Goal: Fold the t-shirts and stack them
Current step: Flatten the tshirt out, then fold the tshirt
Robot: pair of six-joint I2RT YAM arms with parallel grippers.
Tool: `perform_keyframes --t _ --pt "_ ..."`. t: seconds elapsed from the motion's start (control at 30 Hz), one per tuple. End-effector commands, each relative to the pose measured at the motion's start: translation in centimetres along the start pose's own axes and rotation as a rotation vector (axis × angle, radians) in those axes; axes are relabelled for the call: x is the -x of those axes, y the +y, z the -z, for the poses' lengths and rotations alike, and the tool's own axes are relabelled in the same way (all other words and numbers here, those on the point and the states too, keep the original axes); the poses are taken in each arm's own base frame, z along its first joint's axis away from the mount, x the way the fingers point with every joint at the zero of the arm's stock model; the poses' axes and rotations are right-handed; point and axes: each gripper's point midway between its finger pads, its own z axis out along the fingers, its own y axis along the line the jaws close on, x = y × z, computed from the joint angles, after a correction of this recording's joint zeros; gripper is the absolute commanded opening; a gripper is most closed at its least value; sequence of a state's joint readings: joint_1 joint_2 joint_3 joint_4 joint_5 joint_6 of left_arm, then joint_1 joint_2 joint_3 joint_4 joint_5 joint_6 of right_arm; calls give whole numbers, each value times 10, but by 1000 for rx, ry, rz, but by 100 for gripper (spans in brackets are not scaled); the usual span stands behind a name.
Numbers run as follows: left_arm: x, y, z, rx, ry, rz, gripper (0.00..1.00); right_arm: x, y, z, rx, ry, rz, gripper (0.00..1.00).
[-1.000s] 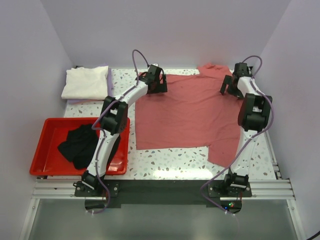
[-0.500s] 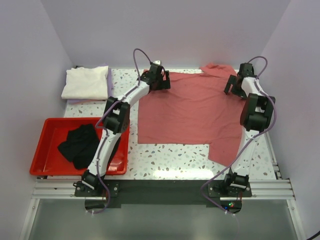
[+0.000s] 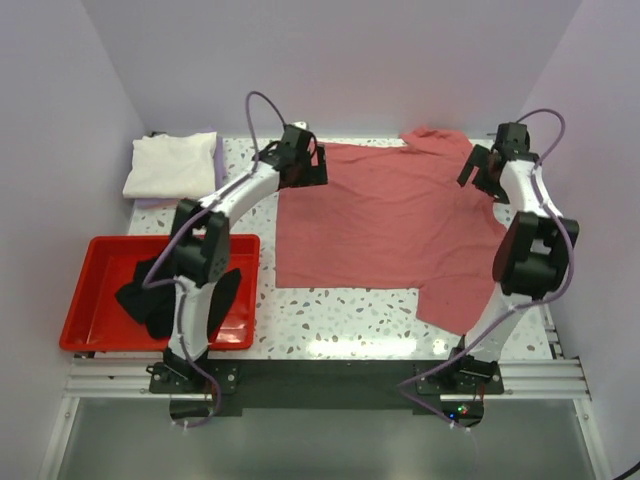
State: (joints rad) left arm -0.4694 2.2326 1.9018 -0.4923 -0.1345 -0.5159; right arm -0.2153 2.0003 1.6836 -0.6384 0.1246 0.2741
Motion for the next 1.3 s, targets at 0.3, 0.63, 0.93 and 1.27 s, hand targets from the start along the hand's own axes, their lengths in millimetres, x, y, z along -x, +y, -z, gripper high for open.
perform_keyframes --t 0.3,0.63,0.93,1.27 --pt "-165 -5 167 10 33 118 100 -105 -16 124 195 -169 -175 99" --pt "-259 20 178 162 145 247 100 -122 -24 141 195 -184 -130 99" --pt "-253 48 164 342 48 362 100 -126 -18 138 233 -163 -119 99" --pt "-253 66 139 385 68 449 89 -128 -14 134 251 -148 -112 99"
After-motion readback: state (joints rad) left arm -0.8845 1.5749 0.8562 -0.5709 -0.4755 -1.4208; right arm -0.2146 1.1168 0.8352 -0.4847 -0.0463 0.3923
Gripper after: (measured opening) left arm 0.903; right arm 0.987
